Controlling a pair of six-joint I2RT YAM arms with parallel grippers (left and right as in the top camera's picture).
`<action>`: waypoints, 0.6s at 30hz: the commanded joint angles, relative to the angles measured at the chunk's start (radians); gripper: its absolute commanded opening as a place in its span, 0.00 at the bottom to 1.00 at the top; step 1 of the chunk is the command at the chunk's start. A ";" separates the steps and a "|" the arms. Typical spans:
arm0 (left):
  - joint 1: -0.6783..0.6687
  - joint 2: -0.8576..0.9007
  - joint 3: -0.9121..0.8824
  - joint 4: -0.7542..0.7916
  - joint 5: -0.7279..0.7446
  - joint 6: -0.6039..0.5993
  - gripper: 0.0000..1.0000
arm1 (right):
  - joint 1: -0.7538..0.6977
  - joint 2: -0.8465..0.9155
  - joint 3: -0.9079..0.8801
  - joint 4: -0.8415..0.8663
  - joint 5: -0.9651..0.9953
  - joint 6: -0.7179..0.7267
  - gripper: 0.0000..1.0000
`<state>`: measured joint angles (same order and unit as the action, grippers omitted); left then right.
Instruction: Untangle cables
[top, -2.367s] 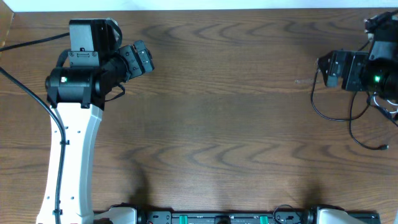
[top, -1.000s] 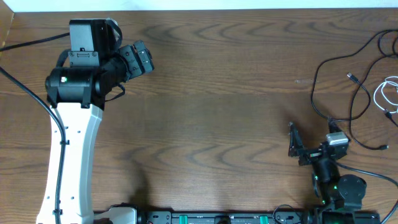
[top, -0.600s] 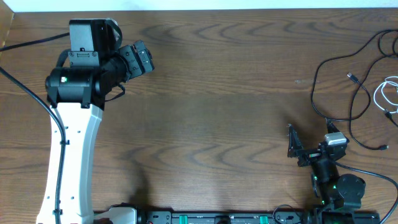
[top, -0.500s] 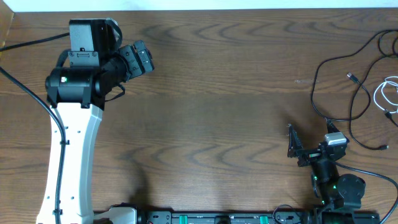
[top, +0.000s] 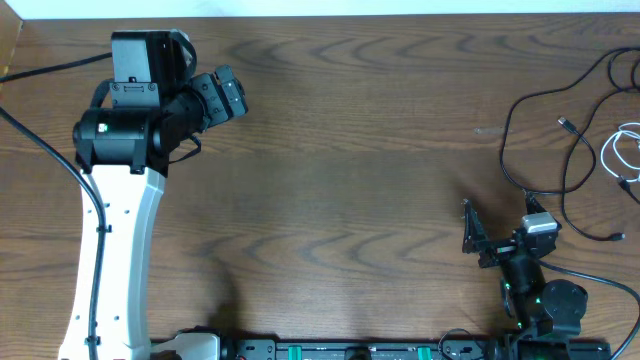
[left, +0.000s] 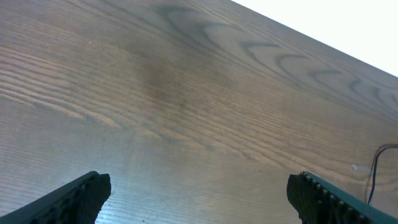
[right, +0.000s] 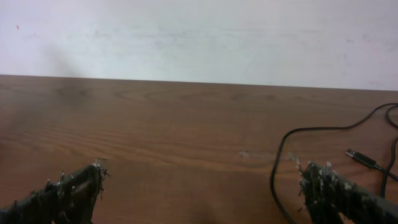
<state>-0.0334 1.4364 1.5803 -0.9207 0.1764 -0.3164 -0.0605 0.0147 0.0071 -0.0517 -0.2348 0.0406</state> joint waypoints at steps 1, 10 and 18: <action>0.004 0.007 0.006 -0.006 -0.017 0.009 0.96 | 0.006 -0.009 -0.002 -0.004 -0.003 0.006 0.99; 0.004 -0.060 -0.051 0.022 -0.121 0.010 0.96 | 0.006 -0.009 -0.002 -0.004 -0.003 0.007 0.99; 0.004 -0.393 -0.463 0.436 -0.137 0.205 0.96 | 0.006 -0.009 -0.002 -0.004 -0.003 0.007 0.99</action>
<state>-0.0334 1.1969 1.2812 -0.6010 0.0673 -0.2386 -0.0601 0.0143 0.0071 -0.0509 -0.2344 0.0406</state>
